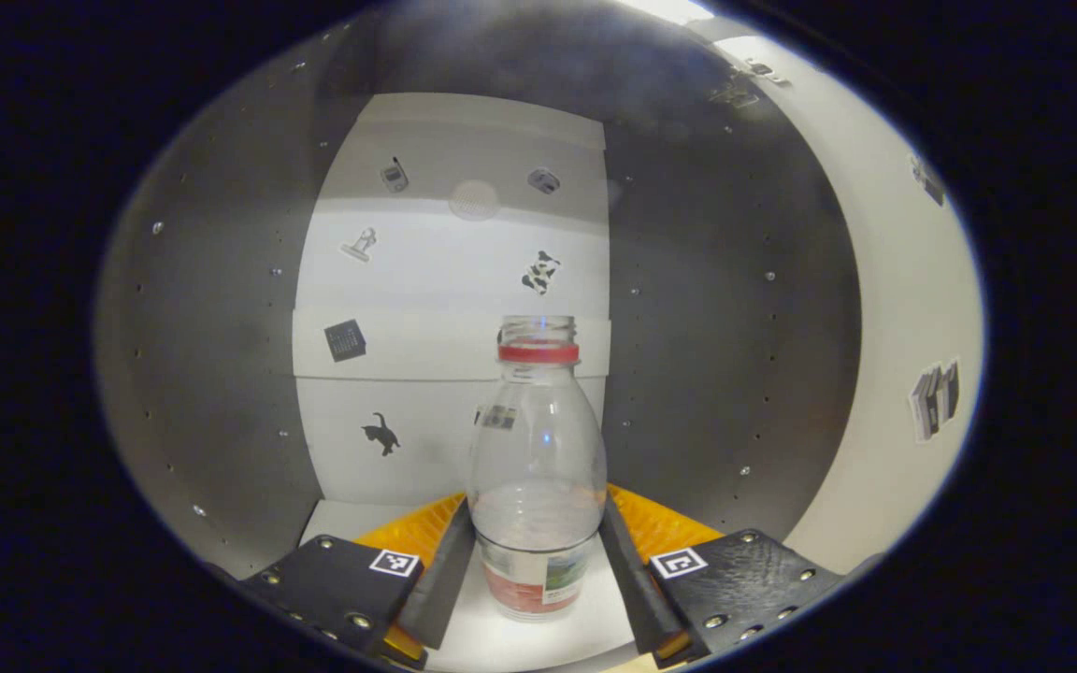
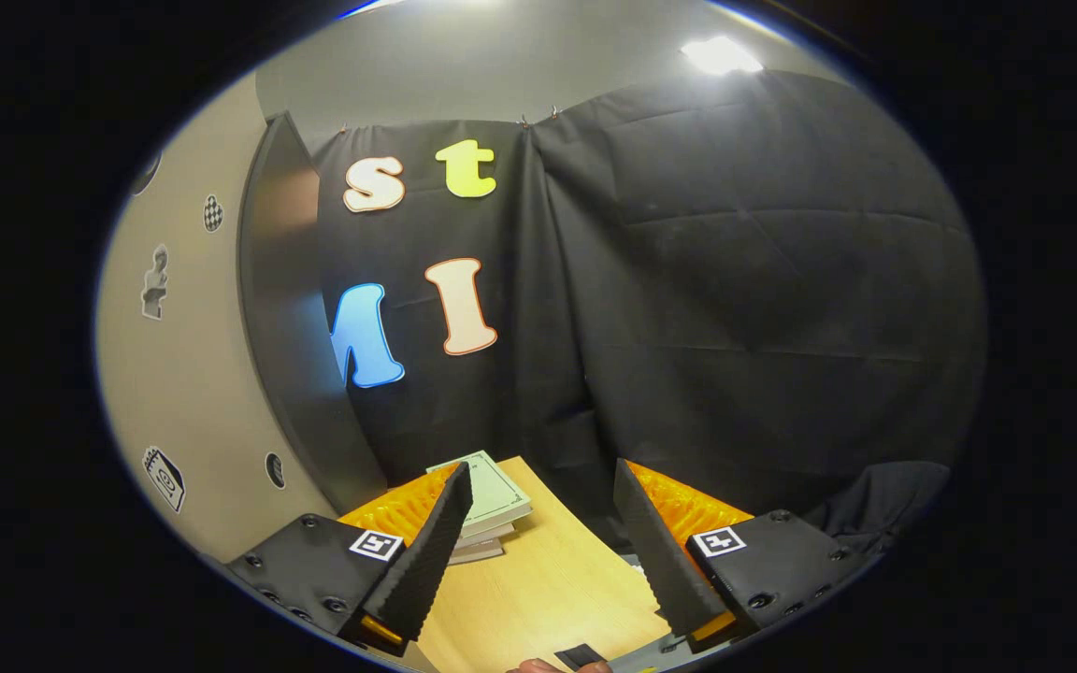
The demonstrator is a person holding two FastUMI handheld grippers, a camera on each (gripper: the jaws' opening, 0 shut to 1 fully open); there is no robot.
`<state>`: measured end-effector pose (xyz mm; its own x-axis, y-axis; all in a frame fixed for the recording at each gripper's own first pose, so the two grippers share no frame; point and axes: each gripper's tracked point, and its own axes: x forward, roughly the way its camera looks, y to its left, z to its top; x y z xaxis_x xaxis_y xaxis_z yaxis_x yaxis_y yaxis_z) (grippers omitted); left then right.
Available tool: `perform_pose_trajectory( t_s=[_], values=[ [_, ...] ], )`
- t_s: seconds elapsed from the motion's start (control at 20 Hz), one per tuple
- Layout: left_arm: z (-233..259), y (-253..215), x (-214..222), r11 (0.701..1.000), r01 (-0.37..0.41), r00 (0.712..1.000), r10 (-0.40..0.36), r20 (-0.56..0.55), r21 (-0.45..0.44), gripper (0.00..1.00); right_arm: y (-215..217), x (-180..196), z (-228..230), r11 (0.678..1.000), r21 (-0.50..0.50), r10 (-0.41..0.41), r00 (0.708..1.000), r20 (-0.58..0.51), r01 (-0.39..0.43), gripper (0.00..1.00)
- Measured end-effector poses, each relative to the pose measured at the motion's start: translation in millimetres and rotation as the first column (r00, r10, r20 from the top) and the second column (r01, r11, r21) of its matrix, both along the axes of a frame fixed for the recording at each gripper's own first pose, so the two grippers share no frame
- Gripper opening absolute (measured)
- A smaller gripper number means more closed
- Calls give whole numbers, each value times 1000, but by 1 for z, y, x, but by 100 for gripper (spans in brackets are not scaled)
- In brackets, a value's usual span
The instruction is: Open the cabinet door with the right hand, grasp the bottle in the cabinet with the left hand and place it on the coaster, then close the cabinet door with the right hand.
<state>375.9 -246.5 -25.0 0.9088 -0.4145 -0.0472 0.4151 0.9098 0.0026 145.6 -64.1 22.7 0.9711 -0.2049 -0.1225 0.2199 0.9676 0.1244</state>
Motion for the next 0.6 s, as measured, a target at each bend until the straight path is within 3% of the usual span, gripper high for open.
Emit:
perform_pose_trajectory(
  t_s=[0.25, 0.3, 0.4, 0.6],
  values=[
    [17, 11, -37, 1000, 29, 1000, -29, 10, -6, 77, 8, -1, 1, 1000, 25, 18, 1000, 11, -18, 97],
    [21, 15, -48, 999, 37, 999, -37, 15, -6, 72, 9, -1, 2, 1000, 25, 16, 1000, 11, -16, 97],
    [27, 25, -72, 999, 53, 998, -53, 21, -2, 77, 9, -4, 8, 1000, -13, 9, 1000, 18, -9, 96],
    [23, 57, -125, 998, 60, 998, -60, 23, 11, 75, 20, -9, 14, 999, -33, 31, 999, 34, -30, 96]
  ],
)
